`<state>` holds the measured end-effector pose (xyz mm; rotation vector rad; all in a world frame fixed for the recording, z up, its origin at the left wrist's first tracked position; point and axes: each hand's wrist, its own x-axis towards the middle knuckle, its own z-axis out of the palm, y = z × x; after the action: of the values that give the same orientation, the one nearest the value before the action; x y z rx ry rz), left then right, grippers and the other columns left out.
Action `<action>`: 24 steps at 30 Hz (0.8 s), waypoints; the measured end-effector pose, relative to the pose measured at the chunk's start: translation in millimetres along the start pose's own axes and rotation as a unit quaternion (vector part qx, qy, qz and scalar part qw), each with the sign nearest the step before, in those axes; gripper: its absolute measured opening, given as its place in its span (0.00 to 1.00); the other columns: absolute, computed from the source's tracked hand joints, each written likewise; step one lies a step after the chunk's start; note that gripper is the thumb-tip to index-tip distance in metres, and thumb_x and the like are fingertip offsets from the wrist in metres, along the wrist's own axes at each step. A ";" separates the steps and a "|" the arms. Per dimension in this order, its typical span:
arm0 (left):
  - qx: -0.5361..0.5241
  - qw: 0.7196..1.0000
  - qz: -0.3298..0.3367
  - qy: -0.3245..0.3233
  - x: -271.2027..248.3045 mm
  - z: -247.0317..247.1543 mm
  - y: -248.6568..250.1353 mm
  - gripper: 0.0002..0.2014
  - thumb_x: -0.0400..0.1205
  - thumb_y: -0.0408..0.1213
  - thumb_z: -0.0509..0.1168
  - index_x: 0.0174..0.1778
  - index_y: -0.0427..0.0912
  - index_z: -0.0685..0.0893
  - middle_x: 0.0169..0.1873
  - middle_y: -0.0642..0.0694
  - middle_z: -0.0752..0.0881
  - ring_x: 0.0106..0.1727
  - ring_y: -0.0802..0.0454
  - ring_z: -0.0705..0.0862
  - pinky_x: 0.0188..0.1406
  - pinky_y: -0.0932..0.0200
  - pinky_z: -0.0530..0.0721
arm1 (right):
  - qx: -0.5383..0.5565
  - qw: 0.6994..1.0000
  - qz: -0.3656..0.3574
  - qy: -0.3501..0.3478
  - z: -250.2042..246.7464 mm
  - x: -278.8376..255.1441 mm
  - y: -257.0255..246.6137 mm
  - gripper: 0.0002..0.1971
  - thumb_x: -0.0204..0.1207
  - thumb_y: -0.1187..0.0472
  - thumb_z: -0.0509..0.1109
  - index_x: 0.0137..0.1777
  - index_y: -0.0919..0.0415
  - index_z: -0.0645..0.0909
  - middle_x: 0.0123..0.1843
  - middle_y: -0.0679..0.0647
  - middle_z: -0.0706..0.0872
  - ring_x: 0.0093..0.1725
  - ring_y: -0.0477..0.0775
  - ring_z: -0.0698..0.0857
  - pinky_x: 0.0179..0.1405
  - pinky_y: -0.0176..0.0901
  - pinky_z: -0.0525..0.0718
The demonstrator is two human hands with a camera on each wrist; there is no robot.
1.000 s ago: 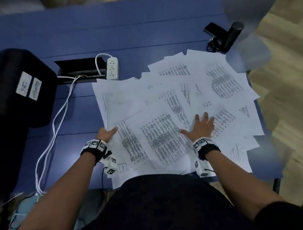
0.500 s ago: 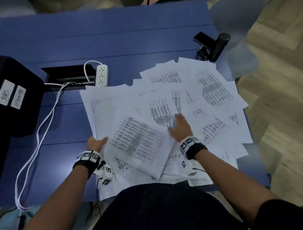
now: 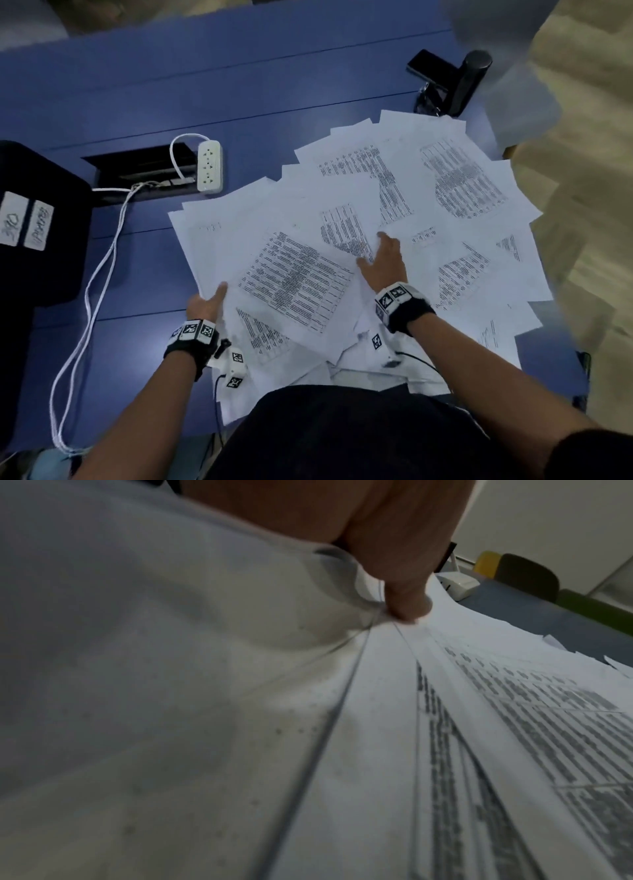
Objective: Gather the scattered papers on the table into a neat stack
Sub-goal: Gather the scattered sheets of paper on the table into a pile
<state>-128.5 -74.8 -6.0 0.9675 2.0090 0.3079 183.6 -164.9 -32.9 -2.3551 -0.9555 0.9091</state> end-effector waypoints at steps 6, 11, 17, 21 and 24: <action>-0.013 0.997 -0.061 -0.036 15.5 1.4 -11.8 0.46 0.69 0.47 0.80 0.76 0.27 0.66 0.72 0.35 0.74 0.71 0.36 0.76 0.68 0.43 0.76 | 0.057 0.998 0.027 -0.019 -36.0 24.6 -1.3 0.32 0.77 0.57 0.73 0.79 0.63 0.67 0.67 0.63 0.83 0.65 0.63 0.83 0.63 0.45 0.78; 0.010 0.999 -0.007 -0.049 16.6 -3.3 -8.7 0.24 0.75 0.33 0.76 0.65 0.31 0.79 0.61 0.40 0.83 0.63 0.42 0.81 0.62 0.48 0.77 | 0.147 0.986 0.054 -0.056 -86.1 45.2 1.8 0.12 0.76 0.54 0.73 0.57 0.57 0.84 0.53 0.54 0.90 0.46 0.52 0.86 0.58 0.48 0.83; -0.019 0.998 -0.036 -0.042 19.9 -0.9 -8.0 0.33 0.79 0.44 0.71 0.74 0.27 0.71 0.72 0.31 0.76 0.71 0.34 0.76 0.69 0.46 0.76 | -0.033 0.995 -0.097 -0.006 -117.6 35.0 -29.1 0.16 0.82 0.61 0.62 0.66 0.68 0.77 0.54 0.66 0.85 0.49 0.63 0.83 0.51 0.53 0.81; -0.015 0.999 -0.022 -0.029 23.7 0.2 -15.4 0.32 0.80 0.48 0.69 0.73 0.27 0.73 0.68 0.32 0.79 0.67 0.34 0.80 0.64 0.45 0.79 | -0.026 0.951 -0.162 0.263 -142.1 7.3 -64.0 0.22 0.83 0.61 0.56 0.74 0.71 0.70 0.53 0.79 0.83 0.51 0.76 0.82 0.48 0.57 0.74; -0.041 0.998 -0.014 -0.039 12.8 -2.1 -10.0 0.24 0.82 0.45 0.66 0.66 0.29 0.80 0.57 0.35 0.85 0.55 0.42 0.84 0.51 0.56 0.77 | 0.066 0.907 -0.196 0.367 -163.0 -15.7 -99.7 0.23 0.85 0.62 0.55 0.76 0.74 0.65 0.59 0.75 0.83 0.54 0.71 0.79 0.50 0.51 0.69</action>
<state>-139.6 -71.8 -17.7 0.8874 1.9226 0.3303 246.6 -133.9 145.5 -2.0071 -0.9354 -0.0852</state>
